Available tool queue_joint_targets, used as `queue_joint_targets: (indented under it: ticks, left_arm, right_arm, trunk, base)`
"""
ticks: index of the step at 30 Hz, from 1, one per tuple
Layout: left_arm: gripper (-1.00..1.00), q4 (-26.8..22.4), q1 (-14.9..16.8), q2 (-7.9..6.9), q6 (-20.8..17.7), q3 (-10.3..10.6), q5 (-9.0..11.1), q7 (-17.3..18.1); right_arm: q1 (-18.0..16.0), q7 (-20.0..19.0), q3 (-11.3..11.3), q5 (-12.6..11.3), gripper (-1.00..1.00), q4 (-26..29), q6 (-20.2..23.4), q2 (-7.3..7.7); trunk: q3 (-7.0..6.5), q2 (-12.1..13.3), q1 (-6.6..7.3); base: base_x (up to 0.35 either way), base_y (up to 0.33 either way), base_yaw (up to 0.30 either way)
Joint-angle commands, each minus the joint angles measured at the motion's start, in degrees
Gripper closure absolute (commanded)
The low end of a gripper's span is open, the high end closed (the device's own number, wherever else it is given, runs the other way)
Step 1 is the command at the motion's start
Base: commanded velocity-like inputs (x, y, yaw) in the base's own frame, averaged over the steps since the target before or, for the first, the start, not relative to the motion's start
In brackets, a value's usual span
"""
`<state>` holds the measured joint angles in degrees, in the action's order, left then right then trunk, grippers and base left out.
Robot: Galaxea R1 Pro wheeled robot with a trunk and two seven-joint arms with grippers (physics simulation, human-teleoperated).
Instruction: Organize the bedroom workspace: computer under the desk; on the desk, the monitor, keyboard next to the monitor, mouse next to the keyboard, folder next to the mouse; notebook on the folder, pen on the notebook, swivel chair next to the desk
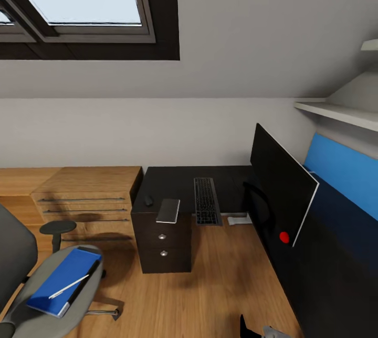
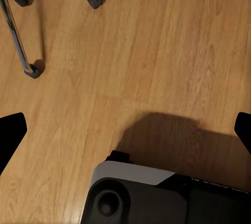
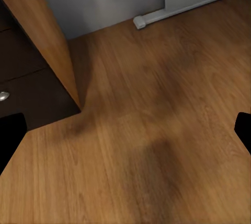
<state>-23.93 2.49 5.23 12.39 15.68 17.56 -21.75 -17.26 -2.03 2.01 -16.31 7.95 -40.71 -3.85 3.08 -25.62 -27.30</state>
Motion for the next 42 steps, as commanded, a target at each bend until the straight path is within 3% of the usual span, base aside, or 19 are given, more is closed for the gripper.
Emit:
queue_joint_targets:
  ticks: [1, 3, 4, 6, 7, 8, 10, 11, 13, 15, 16, 18, 19, 22, 25, 27, 29, 32, 42]
  left_arm:
    - [-1.0, 0.0, 0.1, -0.04, 0.3, 0.4, 0.5, -0.4]
    - [-1.0, 0.0, 0.1, -0.04, 0.3, 0.4, 0.5, -0.4]
    - [-1.0, 0.0, 0.1, -0.04, 0.3, 0.4, 0.5, -0.4]
    - [-1.0, 0.0, 0.1, -0.04, 0.3, 0.4, 0.5, -0.4]
    - [-1.0, 0.0, 0.1, -0.04, 0.3, 0.4, 0.5, -0.4]
    - [-1.0, 0.0, 0.1, -0.01, 0.5, 0.5, 0.5, -0.4]
    - [-1.0, 0.0, 0.1, 0.01, 0.9, 0.6, 0.5, -0.4]
    - [-1.0, 0.0, 0.1, 0.02, 1.3, 0.6, 0.5, -0.4]
    - [-1.0, 0.0, 0.1, 0.02, 1.6, 0.6, 0.5, -0.4]
    - [-1.0, 0.0, 0.1, -0.01, 1.9, 0.6, 0.5, -0.4]
    - [-1.0, 0.0, 0.1, -0.02, 2.0, 0.6, 0.5, -0.4]
    - [-1.0, 0.0, 0.1, -0.03, 2.1, 0.6, 0.5, -0.4]
    - [-1.0, 0.0, 0.1, -0.04, 2.1, 0.6, 0.5, -0.4]
    - [-1.0, 0.0, 0.1, -0.04, 2.2, 0.6, 0.5, -0.4]
    - [-1.0, 0.0, 0.1, -0.04, 2.2, 0.6, 0.4, -0.4]
    - [-1.0, 0.0, 0.1, -0.03, 2.2, 0.7, 0.4, -0.4]
    - [-1.0, 0.0, 0.1, -0.04, 2.2, 0.6, 0.4, -0.4]
    - [-1.0, 0.0, 0.1, -0.04, 2.3, 0.5, 0.5, -0.5]
    - [-1.0, -0.1, 0.1, -0.04, 2.3, 0.4, 0.5, -0.5]
  right_arm:
    - [-0.1, -0.1, 0.3, -0.3, -1.0, 1.4, -0.3, -0.03]
    - [-0.2, 0.1, 0.3, -0.4, -1.0, 3.9, 0.0, 0.01]
    - [-0.2, 1.3, 0.5, -0.6, -1.0, 11.2, 2.6, 0.21]
    - [-0.2, 3.3, 0.7, -0.6, -1.0, 17.3, 7.1, 0.38]
    - [-0.2, 5.1, 0.7, -0.5, -1.0, 22.2, 11.3, 0.51]
    - [-0.2, 8.0, 0.8, -0.4, -1.0, 30.6, 18.8, 0.98]
    - [-0.2, 9.7, 0.9, -0.4, -1.0, 36.2, 24.1, 1.58]
    - [-0.2, 11.3, 0.9, -0.4, -1.0, 41.6, 29.8, 2.42]
    - [-0.2, 12.6, 1.1, -0.4, -1.0, 46.4, 35.8, 3.55]
    - [-0.2, 13.8, 1.9, -0.6, -1.0, 52.5, 45.5, 5.59]
    - [-0.2, 14.2, 3.2, -1.0, -1.0, 55.5, 51.8, 6.98]
    - [-0.2, 14.3, 5.1, -1.5, -1.0, 57.4, 57.1, 8.15]
    - [-0.2, 14.2, 7.4, -2.3, -1.0, 58.5, 60.9, 8.97]
    - [-0.2, 13.6, 13.1, -4.4, -1.0, 58.5, 65.4, 9.99]
    - [-0.2, 13.3, 15.8, -5.3, -1.0, 56.2, 66.3, 10.35]
    - [-0.2, 13.3, 16.5, -5.5, -1.0, 54.7, 64.3, 10.42]
    - [-0.2, 13.5, 16.9, -5.5, -1.0, 51.4, 56.0, 10.46]
    - [-0.2, 13.6, 17.1, -5.4, -1.0, 49.1, 49.9, 11.07]
    - [-0.3, 13.3, 17.1, -5.2, -1.0, 46.2, 46.4, 16.77]
  trunk:
    - [0.12, -0.1, -0.03]
    - [0.12, -0.1, -0.03]
    - [0.12, -0.1, -0.03]
    - [0.12, -0.1, -0.03]
    - [0.12, -0.1, -0.03]
    - [0.12, -0.1, -0.03]
    - [0.12, -0.1, -0.03]
    - [0.12, -0.1, -0.03]
    - [0.12, -0.1, -0.03]
    - [0.12, -0.1, -0.03]
    - [0.12, -0.1, -0.03]
    - [0.12, -0.1, -0.03]
    - [0.12, -0.1, -0.03]
    - [0.12, -0.1, -0.03]
    - [0.12, -0.1, -0.03]
    - [0.12, -0.1, -0.03]
    - [0.12, -0.1, -0.03]
    - [0.12, -0.1, -0.03]
    - [0.12, -0.1, -0.03]
  base:
    - [0.0, 0.0, 0.0]
    - [0.0, 0.0, 0.0]
    - [0.0, 0.0, 0.0]
    - [0.0, 0.0, 0.0]
    - [0.0, 0.0, 0.0]
    - [0.0, 0.0, 0.0]
    - [0.0, 0.0, 0.0]
    - [0.0, 0.0, 0.0]
    - [0.0, 0.0, 0.0]
    - [0.0, 0.0, 0.0]
    - [0.0, 0.0, 0.0]
    - [0.0, 0.0, 0.0]
    - [0.0, 0.0, 0.0]
    - [0.0, 0.0, 0.0]
    - [0.018, -0.022, 0.0]
    - [0.11, -0.129, 0.0]
    - [0.131, -0.157, 0.0]
    - [0.054, -0.065, 0.0]
    - [0.008, -0.009, 0.0]
